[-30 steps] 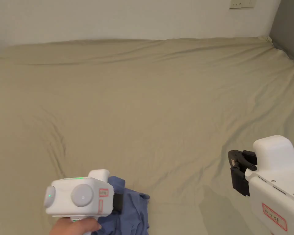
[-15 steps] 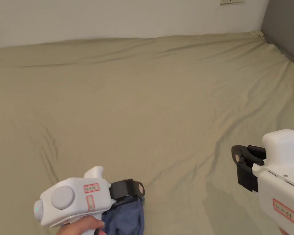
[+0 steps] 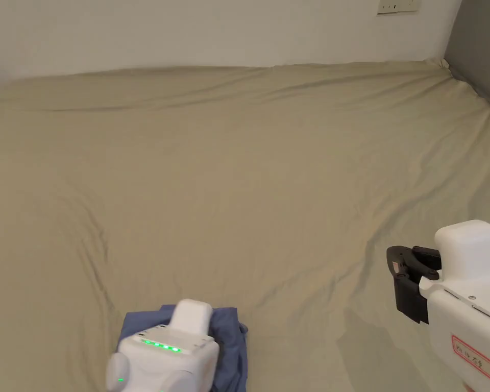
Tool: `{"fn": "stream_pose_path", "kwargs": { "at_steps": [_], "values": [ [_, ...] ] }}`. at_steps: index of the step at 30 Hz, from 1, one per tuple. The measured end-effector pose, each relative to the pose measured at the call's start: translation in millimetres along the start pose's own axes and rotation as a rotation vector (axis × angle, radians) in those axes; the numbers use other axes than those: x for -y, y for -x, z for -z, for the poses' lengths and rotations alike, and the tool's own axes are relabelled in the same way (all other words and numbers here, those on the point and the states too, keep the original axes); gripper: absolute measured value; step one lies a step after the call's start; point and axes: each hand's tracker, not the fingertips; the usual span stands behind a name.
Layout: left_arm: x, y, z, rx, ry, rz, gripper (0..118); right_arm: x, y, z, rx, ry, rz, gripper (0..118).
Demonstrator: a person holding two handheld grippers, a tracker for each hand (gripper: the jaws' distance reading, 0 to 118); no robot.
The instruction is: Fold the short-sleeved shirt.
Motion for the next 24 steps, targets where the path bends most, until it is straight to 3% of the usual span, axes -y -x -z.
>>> {"fn": "stream_pose_path", "kwargs": {
  "at_steps": [5, 10, 12, 14, 18, 21, 24],
  "values": [
    [12.0, -57.3, 3.5, -0.189, -0.021, 0.249, 0, 3.5, 0.9, -2.6, 0.001, 0.01, -0.005, 2],
    [24.5, -95.6, -6.6, -0.009, -0.04, 0.379, 0, 5.5, 5.3, 5.5, 0.008, 0.024, -0.018, 2],
    [28.5, -96.5, -9.4, 0.15, 0.019, 0.329, 0, 4.3, 9.0, 8.2, 0.005, 0.024, -0.023, 2],
    [29.7, -85.4, -22.7, 0.194, -0.019, 0.25, 0, 2.5, 12.4, 11.3, -0.012, 0.017, -0.024, 2],
    [24.0, -25.3, -61.1, 0.153, -0.15, 0.06, 0, -2.5, 27.6, 25.9, -0.045, 0.011, -0.045, 2],
    [22.9, 33.2, -93.5, 0.072, -0.257, -0.078, 0, -2.4, 51.1, 45.5, -0.136, 0.02, -0.066, 1],
    [26.5, 84.8, -113.9, -0.048, -0.311, -0.131, 0, 8.2, 84.0, 77.5, -0.239, 0.087, -0.104, 2]
  ]
}}
